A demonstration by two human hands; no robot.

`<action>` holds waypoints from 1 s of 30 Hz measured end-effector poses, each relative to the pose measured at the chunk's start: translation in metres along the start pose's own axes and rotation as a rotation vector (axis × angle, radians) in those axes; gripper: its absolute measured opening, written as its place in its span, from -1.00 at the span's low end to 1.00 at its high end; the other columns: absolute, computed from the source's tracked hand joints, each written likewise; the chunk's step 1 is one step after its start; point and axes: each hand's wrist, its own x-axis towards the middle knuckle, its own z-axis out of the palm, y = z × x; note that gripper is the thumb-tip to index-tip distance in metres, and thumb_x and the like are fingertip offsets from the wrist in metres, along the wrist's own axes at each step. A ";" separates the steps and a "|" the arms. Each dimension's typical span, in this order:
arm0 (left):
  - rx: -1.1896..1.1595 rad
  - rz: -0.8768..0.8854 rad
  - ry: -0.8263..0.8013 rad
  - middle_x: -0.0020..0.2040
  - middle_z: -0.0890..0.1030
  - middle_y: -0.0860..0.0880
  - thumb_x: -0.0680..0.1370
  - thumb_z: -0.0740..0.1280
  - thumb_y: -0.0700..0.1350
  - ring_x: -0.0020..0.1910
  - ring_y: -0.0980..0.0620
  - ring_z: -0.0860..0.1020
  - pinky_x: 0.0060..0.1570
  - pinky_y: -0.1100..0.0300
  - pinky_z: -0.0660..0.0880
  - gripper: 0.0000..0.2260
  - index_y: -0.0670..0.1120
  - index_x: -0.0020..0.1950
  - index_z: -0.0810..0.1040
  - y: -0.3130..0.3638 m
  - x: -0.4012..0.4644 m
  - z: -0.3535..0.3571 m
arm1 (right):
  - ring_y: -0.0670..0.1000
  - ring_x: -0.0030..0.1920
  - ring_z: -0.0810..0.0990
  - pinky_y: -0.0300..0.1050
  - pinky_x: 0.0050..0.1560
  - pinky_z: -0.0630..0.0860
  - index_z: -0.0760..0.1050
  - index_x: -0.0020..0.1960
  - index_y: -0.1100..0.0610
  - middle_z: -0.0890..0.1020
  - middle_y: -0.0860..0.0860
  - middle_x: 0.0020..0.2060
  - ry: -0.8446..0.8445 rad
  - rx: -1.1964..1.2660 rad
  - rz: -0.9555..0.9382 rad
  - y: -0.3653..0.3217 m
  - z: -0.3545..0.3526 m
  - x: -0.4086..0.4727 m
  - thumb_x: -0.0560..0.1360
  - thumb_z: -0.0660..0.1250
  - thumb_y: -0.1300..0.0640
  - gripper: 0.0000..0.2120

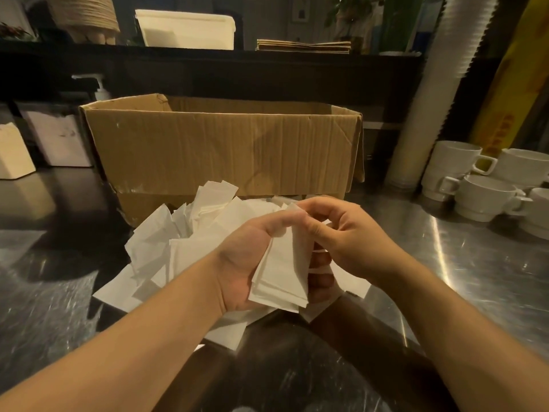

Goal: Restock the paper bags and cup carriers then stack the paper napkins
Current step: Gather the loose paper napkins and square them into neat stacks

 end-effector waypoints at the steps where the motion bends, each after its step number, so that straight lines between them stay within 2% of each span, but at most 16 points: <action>1: -0.021 -0.016 -0.011 0.12 0.64 -0.27 0.39 0.54 0.07 0.05 -0.28 0.64 0.04 -0.17 0.59 -0.47 -0.13 0.30 0.66 0.000 -0.001 0.001 | -0.08 0.10 0.61 -0.20 -0.09 0.68 0.56 0.15 -0.21 0.61 -0.19 0.09 0.005 -0.020 -0.002 0.001 0.000 0.000 0.45 0.27 -0.19 -0.71; 4: -0.018 -0.053 -0.018 0.12 0.60 -0.26 0.44 0.53 0.04 0.06 -0.26 0.60 0.11 -0.17 0.55 -0.44 -0.11 0.40 0.57 -0.002 0.000 -0.001 | -0.04 0.16 0.62 -0.03 0.06 0.69 0.55 0.30 -0.12 0.63 -0.16 0.14 0.016 -0.014 0.021 0.006 0.000 0.003 0.57 0.33 -0.08 -0.69; 7: -0.033 -0.071 -0.032 0.12 0.59 -0.25 0.41 0.55 0.01 0.07 -0.24 0.58 0.11 -0.14 0.53 -0.40 -0.14 0.41 0.56 -0.002 -0.001 0.000 | -0.03 0.17 0.63 0.00 0.08 0.69 0.54 0.31 -0.10 0.63 -0.15 0.14 -0.005 0.034 0.032 0.007 -0.002 0.002 0.52 0.39 -0.11 -0.63; 9: -0.044 -0.087 -0.061 0.07 0.61 -0.24 0.40 0.54 -0.04 -0.01 -0.21 0.60 0.02 -0.09 0.56 -0.45 -0.15 0.36 0.58 -0.002 -0.002 0.001 | -0.03 0.14 0.63 -0.09 0.05 0.69 0.52 0.26 -0.13 0.61 -0.14 0.11 0.019 0.054 0.010 0.005 -0.002 0.001 0.47 0.42 -0.11 -0.63; 11: -0.017 -0.082 -0.059 0.00 0.64 -0.22 0.37 0.52 -0.10 -0.07 -0.18 0.62 -0.02 -0.06 0.58 -0.50 -0.11 0.31 0.59 -0.002 -0.002 0.001 | -0.02 0.07 0.62 -0.12 0.00 0.68 0.51 0.19 -0.14 0.59 -0.13 0.04 0.085 0.032 -0.037 0.005 -0.001 0.002 0.51 0.45 -0.01 -0.73; 13: -0.002 -0.077 -0.048 -0.05 0.65 -0.20 0.32 0.50 -0.08 -0.11 -0.15 0.63 -0.04 -0.05 0.58 -0.48 -0.09 0.29 0.59 -0.001 -0.003 0.002 | -0.03 0.02 0.59 -0.16 -0.05 0.66 0.50 0.12 -0.17 0.56 -0.12 0.04 0.151 -0.034 -0.089 0.007 -0.001 0.003 0.51 0.46 0.02 -0.76; 17: 0.029 -0.056 -0.031 -0.01 0.65 -0.22 0.31 0.49 -0.14 -0.10 -0.16 0.63 -0.06 -0.06 0.59 -0.45 -0.06 0.31 0.56 -0.002 -0.001 0.000 | -0.09 0.02 0.55 -0.32 -0.15 0.57 0.55 -0.02 -0.24 0.51 -0.13 0.05 0.123 -0.138 -0.105 0.004 -0.001 0.003 0.44 0.42 -0.16 -0.87; 21: 0.044 -0.052 -0.054 0.02 0.65 -0.22 0.33 0.47 -0.11 -0.10 -0.15 0.63 -0.05 -0.05 0.58 -0.49 -0.06 0.29 0.59 -0.003 0.001 0.000 | -0.03 -0.01 0.58 -0.24 -0.16 0.61 0.57 -0.03 -0.12 0.54 -0.11 0.02 0.099 -0.061 -0.074 0.005 -0.002 0.002 0.37 0.38 -0.22 -0.75; 24: 0.088 -0.051 -0.011 -0.03 0.68 -0.19 0.31 0.49 -0.16 -0.15 -0.12 0.67 -0.13 -0.01 0.62 -0.42 -0.04 0.34 0.55 -0.004 0.001 0.000 | 0.03 -0.04 0.62 -0.08 -0.09 0.69 0.58 0.01 -0.08 0.59 -0.08 -0.03 0.108 0.014 -0.064 0.009 -0.004 0.003 0.47 0.46 -0.10 -0.83; 27: 0.078 -0.061 -0.029 0.03 0.67 -0.22 0.33 0.49 -0.13 -0.10 -0.15 0.65 -0.09 -0.05 0.60 -0.36 -0.05 0.42 0.50 -0.003 0.000 -0.001 | 0.02 -0.06 0.60 -0.11 -0.12 0.68 0.60 -0.03 -0.10 0.58 -0.09 -0.03 0.113 -0.014 -0.070 0.008 -0.004 0.004 0.47 0.46 -0.09 -0.87; 30: 0.083 -0.059 -0.035 0.08 0.65 -0.23 0.32 0.51 -0.09 -0.05 -0.17 0.63 -0.02 -0.09 0.57 -0.32 -0.05 0.45 0.50 -0.004 0.001 -0.002 | 0.00 -0.06 0.58 -0.13 -0.12 0.65 0.60 -0.10 -0.08 0.57 -0.09 -0.02 0.095 -0.007 -0.064 0.004 -0.003 0.003 0.38 0.42 -0.20 -0.78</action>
